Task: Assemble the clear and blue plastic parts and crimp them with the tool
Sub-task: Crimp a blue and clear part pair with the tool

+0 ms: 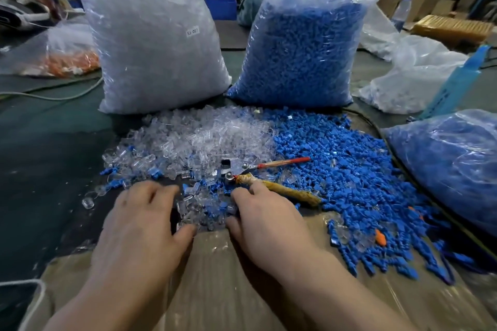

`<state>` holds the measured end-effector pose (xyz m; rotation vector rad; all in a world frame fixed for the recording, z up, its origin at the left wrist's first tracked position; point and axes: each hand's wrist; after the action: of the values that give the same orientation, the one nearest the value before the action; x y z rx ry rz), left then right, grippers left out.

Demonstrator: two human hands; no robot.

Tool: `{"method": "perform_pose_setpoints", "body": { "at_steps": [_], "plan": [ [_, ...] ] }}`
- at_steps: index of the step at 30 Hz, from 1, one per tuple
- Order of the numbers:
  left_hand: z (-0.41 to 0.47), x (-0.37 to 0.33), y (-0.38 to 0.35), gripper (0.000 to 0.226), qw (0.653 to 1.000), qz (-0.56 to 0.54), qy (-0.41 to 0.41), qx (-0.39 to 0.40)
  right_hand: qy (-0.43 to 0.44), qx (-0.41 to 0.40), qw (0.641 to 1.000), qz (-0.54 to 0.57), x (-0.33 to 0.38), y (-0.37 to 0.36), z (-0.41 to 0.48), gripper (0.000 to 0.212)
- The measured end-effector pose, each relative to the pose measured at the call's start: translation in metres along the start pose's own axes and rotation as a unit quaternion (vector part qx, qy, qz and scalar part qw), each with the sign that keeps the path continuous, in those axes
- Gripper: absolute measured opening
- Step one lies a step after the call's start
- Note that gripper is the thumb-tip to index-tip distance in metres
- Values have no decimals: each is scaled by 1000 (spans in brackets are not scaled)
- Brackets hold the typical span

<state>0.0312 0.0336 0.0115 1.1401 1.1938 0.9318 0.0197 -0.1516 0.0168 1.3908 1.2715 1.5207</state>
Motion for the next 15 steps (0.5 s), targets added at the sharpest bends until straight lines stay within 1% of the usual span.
{"method": "perform_pose_setpoints", "body": {
  "at_steps": [1, 3, 8, 11, 15],
  "plan": [
    [-1, -1, 1, 71, 1000, 10, 19, 8, -4, 0, 1000, -5, 2, -1, 0, 15],
    [-1, -6, 1, 62, 999, -3, 24, 28, -4, -3, 1000, -12, 4, -3, 2, 12],
    [3, -19, -6, 32, 998, -49, -29, -5, 20, -17, 999, 22, 0, -1, 6, 7],
    [1, -20, -14, 32, 995, -90, -41, -22, 41, -21, 998, 53, -3, -2, 8, 6],
    [2, -16, -18, 31, 989, -140, -41, -40, 50, -36, 993, 99, -6, -3, 10, 9]
  ]
}}
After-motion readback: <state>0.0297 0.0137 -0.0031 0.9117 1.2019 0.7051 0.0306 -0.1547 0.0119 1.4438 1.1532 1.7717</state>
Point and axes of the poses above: each hand's wrist, its own z-axis towards the middle knuckle, its own y-axis out of the back of the hand, x = y × z, and after that the axes turned 8 degrees about x, right-handed
